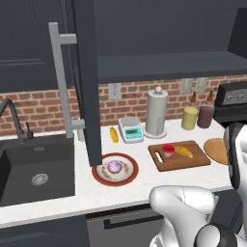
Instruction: From the different types of pastries on the counter, select a croissant and place it on the cutting board. Then retrieve a jar of jam from the cabinet and place it alongside the croissant on the cutting board.
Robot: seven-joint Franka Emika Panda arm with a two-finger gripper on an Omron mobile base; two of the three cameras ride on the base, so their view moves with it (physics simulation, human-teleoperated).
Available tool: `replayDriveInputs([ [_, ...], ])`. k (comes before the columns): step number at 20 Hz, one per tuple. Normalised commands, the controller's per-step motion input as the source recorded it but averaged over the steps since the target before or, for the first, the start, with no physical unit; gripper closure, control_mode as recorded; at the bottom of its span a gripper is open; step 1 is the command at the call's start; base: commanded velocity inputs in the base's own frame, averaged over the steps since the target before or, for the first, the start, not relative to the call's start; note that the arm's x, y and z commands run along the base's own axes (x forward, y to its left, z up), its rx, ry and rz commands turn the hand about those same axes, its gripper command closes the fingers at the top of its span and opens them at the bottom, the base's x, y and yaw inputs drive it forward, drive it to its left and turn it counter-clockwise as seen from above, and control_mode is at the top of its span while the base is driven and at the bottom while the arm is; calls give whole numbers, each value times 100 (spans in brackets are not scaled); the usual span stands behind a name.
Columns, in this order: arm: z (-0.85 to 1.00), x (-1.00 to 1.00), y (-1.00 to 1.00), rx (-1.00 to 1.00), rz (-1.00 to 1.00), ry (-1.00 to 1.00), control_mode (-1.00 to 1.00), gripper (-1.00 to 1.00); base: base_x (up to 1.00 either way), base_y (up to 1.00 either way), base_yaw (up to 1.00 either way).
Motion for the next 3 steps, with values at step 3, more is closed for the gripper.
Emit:
replayDriveInputs([
  [3, 3, -100, -36, -6, -10, -4, -100, -100, 0, 0, 0],
])
